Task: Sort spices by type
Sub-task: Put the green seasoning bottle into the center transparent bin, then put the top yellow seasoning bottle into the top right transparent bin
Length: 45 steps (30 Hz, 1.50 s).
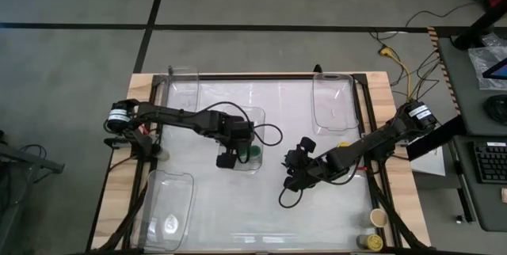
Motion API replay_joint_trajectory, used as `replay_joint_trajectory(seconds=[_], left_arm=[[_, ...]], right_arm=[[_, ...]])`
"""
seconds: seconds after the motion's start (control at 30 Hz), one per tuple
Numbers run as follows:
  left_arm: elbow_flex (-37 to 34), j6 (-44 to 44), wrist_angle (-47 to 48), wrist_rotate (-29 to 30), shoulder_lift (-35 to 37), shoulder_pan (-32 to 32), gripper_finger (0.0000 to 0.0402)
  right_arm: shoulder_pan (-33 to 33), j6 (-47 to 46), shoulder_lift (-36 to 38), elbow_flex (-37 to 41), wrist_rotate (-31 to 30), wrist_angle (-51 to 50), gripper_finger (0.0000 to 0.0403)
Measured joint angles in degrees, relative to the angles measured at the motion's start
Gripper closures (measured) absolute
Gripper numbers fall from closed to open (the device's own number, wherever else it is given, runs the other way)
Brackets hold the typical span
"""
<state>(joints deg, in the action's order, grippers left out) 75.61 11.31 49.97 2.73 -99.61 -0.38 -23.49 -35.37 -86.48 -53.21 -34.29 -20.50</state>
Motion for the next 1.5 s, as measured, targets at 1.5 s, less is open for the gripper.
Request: replay_joint_trajectory(seconds=[1.5], left_arm=[[-0.4,7.3,-0.7,6.7,1.0,8.6,0.0191]], right_arm=[[0.4,1.7,1.4,-0.8,0.0,-6.7,0.0308]])
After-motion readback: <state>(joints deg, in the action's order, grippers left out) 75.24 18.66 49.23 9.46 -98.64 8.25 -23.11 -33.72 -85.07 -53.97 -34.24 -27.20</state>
